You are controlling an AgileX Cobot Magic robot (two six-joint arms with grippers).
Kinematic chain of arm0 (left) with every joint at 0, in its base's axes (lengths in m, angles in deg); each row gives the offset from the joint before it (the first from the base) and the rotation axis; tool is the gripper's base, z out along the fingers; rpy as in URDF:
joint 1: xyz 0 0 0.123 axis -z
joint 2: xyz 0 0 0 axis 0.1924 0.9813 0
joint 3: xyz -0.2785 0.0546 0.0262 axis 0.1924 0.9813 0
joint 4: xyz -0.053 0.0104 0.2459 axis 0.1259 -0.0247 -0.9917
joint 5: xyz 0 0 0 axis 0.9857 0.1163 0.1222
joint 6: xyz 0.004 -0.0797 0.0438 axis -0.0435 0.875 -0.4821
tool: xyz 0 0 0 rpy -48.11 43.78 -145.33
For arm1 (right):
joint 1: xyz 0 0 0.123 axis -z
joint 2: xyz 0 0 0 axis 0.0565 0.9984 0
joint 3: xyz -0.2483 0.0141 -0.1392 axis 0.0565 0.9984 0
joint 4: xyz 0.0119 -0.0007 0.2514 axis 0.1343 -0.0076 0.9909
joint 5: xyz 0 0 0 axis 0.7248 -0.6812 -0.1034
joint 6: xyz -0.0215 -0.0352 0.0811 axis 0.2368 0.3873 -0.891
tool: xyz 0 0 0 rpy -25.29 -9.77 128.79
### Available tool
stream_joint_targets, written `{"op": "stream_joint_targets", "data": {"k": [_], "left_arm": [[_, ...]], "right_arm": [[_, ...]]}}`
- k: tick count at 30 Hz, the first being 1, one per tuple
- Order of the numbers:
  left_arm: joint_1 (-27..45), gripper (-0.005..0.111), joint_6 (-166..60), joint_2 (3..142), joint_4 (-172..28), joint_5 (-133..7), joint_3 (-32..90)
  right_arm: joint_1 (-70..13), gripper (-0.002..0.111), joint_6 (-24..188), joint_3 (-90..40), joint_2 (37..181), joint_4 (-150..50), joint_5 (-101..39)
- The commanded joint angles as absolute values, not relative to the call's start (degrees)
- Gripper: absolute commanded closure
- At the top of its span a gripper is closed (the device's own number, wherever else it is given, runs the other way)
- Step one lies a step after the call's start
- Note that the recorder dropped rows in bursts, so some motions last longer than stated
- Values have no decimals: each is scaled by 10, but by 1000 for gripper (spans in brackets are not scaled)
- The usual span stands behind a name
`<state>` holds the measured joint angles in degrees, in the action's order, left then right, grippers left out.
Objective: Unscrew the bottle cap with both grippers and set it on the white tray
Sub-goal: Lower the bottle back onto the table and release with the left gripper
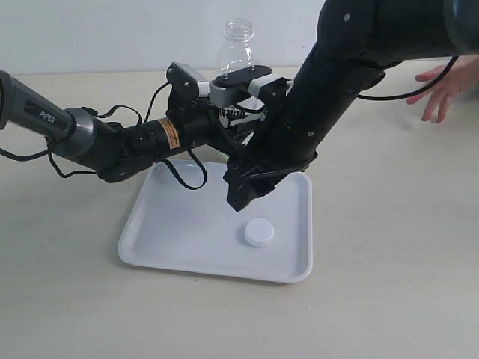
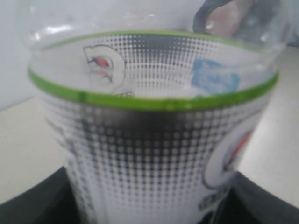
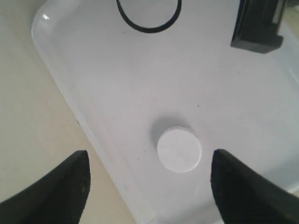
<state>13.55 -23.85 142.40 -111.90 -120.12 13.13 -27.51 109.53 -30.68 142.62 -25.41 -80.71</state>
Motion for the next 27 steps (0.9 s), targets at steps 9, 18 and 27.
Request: {"op": "stream_joint_targets", "data": {"k": [9,18,27], "left_arm": [[134,23,-244,1422,-1121,-1220,132],[107,16,-199,1404,-1188,-1221,151],[72,16,-206,1341,-1270,-1252,236]], "right_arm": [[-276,40,1096,-305,1382,-220,-811],[-276,40,1106,-305,1371,-220,-814],[-276,40,1115,-305,1322,-220,-807]]}}
